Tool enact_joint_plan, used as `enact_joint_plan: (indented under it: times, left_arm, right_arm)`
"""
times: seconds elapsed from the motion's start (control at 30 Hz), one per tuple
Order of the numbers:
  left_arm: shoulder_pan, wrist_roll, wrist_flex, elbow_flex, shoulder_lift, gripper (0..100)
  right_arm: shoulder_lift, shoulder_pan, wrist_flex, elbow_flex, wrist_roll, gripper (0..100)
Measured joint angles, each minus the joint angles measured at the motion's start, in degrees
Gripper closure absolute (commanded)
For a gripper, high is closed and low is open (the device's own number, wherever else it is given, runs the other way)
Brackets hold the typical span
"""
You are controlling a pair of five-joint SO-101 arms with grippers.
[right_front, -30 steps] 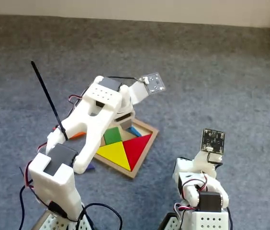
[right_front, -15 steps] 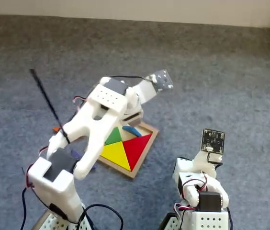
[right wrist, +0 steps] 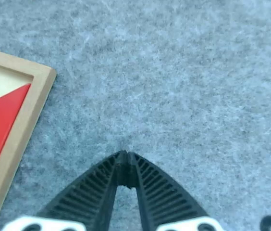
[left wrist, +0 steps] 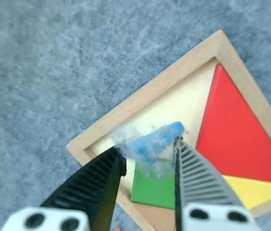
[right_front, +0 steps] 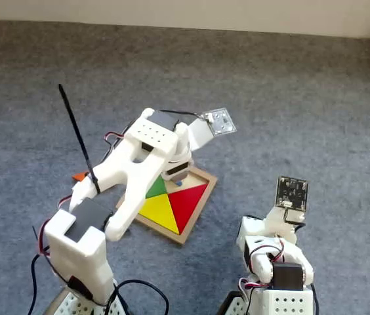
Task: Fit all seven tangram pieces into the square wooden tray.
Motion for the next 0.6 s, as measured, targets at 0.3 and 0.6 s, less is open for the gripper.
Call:
enact_joint_plan:
  times: [0.3, 0.6]
  left_arm:
    - [-0.62, -0.09, 0.35, 0.00, -4.92, 84]
    - [-4.75, 0.18, -12.75, 5.54, -2.81, 84]
  right_arm:
    - [0.00, 0.00, 0.00, 0.00, 0.00, 99.4]
    - [0.00, 0.00, 0.00, 0.00, 0.00, 99.4]
